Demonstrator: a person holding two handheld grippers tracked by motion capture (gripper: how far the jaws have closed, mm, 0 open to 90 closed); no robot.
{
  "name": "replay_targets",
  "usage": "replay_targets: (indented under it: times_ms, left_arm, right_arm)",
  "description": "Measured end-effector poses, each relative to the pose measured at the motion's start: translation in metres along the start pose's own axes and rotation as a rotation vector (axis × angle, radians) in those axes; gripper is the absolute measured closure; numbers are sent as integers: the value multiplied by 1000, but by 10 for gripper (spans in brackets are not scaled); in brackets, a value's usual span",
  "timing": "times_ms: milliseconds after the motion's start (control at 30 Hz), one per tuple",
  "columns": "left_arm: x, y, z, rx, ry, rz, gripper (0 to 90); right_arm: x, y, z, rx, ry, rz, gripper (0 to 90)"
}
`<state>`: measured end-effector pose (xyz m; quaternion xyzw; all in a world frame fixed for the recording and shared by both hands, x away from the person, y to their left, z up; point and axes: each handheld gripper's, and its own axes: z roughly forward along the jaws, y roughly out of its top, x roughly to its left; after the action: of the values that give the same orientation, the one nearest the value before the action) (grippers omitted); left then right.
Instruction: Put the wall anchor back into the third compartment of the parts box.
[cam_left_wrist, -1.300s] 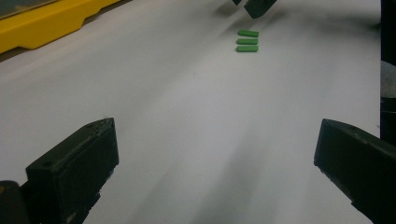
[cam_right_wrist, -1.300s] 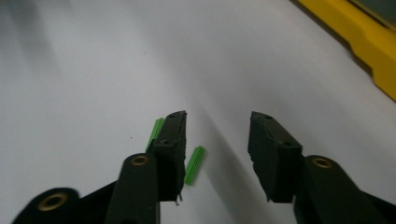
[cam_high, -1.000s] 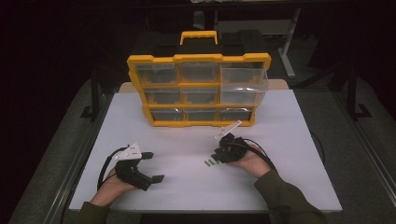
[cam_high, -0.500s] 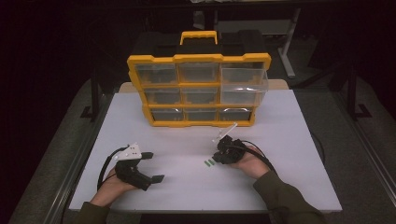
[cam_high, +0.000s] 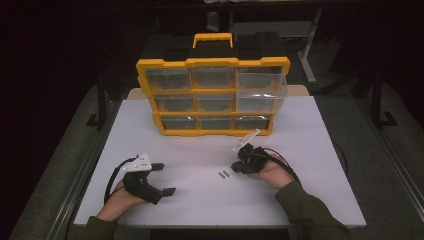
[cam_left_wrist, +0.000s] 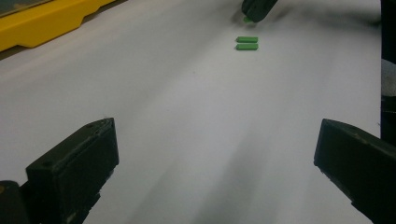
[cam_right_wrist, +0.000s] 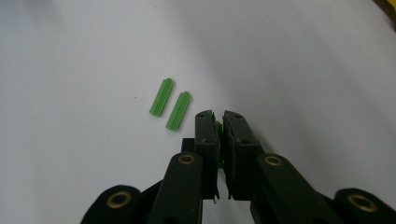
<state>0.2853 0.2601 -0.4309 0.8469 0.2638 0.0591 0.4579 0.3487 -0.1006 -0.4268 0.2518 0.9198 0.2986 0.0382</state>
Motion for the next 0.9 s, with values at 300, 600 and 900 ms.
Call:
replay_targets:
  times_ms: [300,600,900]
  left_arm:
    - [0,0,0,1,-1,2,0]
    - [-1,0,-1,-2,-2,-2,0]
    - [0,0,0,-3,2,-9,0]
  right_arm:
    - [-12,-9,-24,-1,26,6,836]
    - [-25,-17,-54,-11,24,8,835]
    - [-43,-25,-82,-9,26,31,835]
